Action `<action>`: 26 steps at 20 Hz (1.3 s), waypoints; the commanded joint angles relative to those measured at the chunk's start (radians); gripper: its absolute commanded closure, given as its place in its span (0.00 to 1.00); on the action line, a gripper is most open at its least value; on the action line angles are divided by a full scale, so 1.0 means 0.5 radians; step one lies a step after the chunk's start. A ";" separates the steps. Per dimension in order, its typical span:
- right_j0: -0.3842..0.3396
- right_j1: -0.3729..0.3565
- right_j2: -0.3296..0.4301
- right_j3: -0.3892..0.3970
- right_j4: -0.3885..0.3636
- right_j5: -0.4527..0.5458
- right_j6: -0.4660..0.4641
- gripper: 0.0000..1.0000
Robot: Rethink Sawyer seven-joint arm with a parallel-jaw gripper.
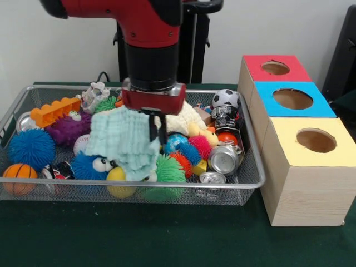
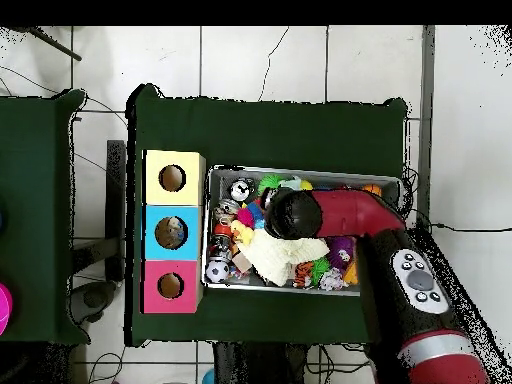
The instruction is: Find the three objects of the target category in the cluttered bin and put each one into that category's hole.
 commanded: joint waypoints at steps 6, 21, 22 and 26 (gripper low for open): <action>0.194 0.117 -0.143 0.218 0.151 -0.316 0.442 1.00; 0.214 0.149 -0.201 0.198 0.269 -0.336 0.287 0.00; 0.204 0.151 -0.197 0.191 0.275 -0.329 0.269 0.00; 0.160 0.111 -0.174 0.195 0.307 -0.271 0.195 0.00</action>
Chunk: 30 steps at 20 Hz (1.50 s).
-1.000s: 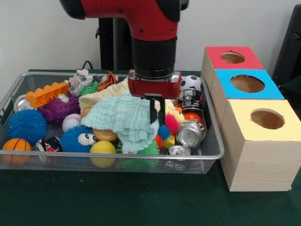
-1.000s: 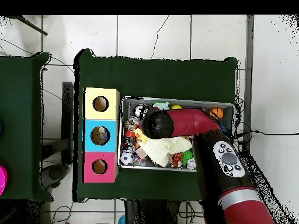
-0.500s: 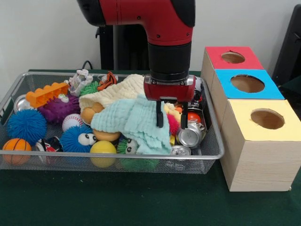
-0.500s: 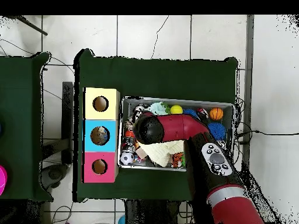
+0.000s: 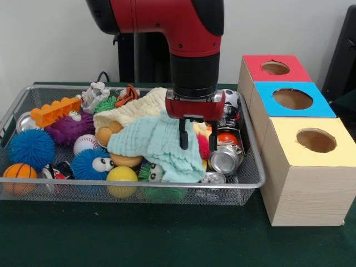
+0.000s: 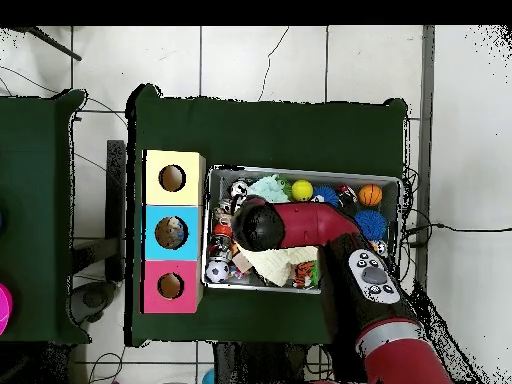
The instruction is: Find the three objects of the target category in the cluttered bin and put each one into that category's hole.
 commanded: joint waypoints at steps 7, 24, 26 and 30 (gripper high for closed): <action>-0.239 -0.094 0.053 0.104 0.095 0.267 -0.039 0.00; -0.554 -0.083 0.197 -0.062 -0.054 0.529 -0.394 0.00; -0.560 -0.077 0.209 -0.079 -0.059 0.549 -0.396 0.00; -0.552 -0.088 0.215 -0.073 -0.067 0.560 -0.365 0.00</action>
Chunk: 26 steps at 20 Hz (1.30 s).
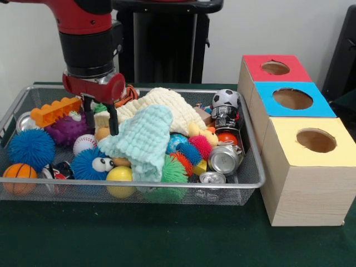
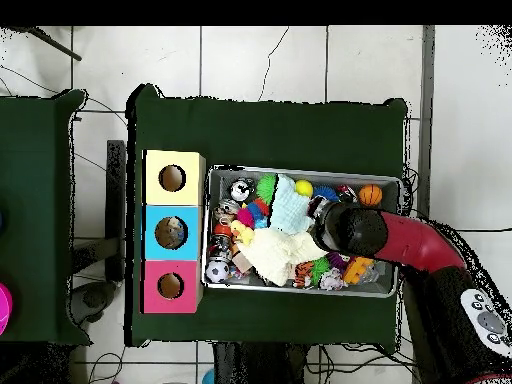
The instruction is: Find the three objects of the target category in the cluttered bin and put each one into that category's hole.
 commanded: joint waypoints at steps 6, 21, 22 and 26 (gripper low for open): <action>0.030 0.036 0.207 -0.024 -0.071 0.215 -0.308 0.00; -0.141 0.158 0.091 -0.174 -0.288 0.349 -0.539 0.00; -0.154 0.174 0.089 -0.203 -0.309 0.361 -0.550 0.00; -0.167 0.222 0.080 -0.339 -0.368 0.491 -0.571 0.00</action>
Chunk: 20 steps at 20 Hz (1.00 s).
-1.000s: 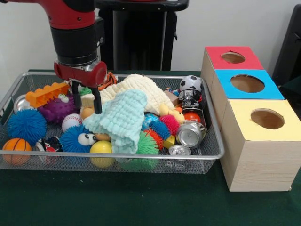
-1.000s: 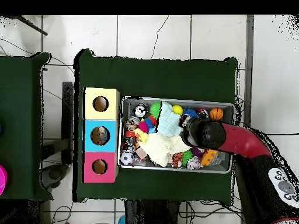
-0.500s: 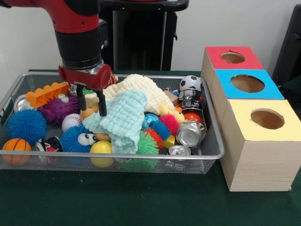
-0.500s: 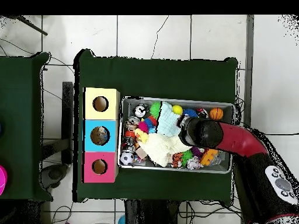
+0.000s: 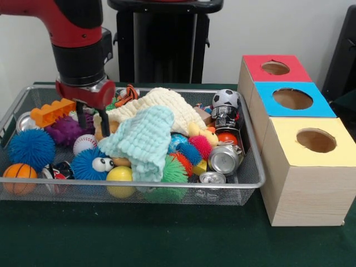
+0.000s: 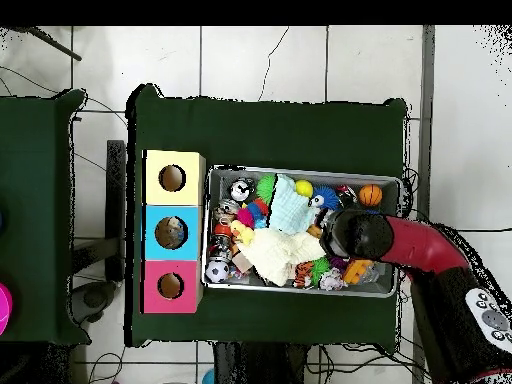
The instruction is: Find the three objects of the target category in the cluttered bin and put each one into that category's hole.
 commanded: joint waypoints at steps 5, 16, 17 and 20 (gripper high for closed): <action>-0.041 0.057 -0.014 -0.343 -0.244 0.518 -0.482 0.00; -0.113 0.343 0.013 -0.482 -0.483 0.274 -0.450 0.00; -0.114 0.366 0.011 -0.496 -0.500 0.259 -0.443 0.00; -0.133 0.453 0.014 -0.550 -0.566 0.205 -0.448 0.00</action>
